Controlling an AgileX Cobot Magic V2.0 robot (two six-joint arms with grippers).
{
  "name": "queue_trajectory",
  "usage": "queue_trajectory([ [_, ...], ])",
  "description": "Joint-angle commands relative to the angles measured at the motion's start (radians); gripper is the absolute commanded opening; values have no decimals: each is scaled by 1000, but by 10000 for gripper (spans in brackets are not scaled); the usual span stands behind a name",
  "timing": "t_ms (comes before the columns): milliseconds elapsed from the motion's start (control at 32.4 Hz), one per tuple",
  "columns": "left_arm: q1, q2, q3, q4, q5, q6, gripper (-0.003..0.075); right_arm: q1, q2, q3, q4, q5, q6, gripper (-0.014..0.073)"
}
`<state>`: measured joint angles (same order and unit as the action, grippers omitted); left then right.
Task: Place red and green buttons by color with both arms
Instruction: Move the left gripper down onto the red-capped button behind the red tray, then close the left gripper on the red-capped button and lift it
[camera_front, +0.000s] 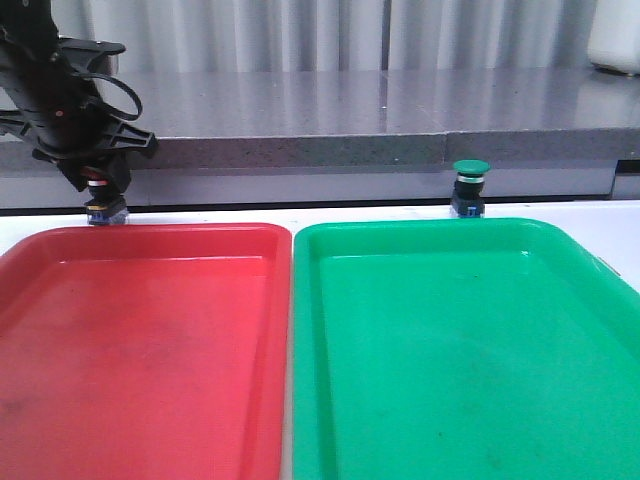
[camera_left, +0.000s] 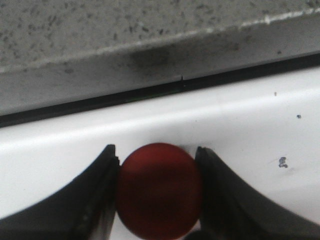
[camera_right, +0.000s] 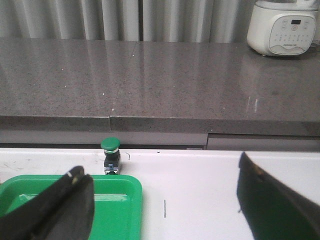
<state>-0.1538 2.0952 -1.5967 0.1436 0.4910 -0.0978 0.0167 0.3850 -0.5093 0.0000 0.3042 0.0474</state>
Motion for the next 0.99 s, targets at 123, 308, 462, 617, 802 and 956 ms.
queue_trajectory([
  [123, -4, -176, -28, -14, -29, -20, -19, -4, 16, -35, 0, -75, -6, 603],
  [308, -4, -329, 62, -23, -40, -20, -19, -4, 16, -35, 0, -75, -6, 603],
  [462, -4, -488, 260, -46, -95, -22, -19, -4, 16, -35, 0, -75, -6, 603],
  [617, -4, -616, 441, -85, -139, -22, -19, -4, 16, -35, 0, -75, -6, 603],
  [802, -64, -728, 635, -93, -206, -22, -19, -4, 16, -35, 0, -75, -6, 603],
  [956, -153, -727, 722, -93, -211, -22, -19, -4, 16, -35, 0, -75, -6, 603],
])
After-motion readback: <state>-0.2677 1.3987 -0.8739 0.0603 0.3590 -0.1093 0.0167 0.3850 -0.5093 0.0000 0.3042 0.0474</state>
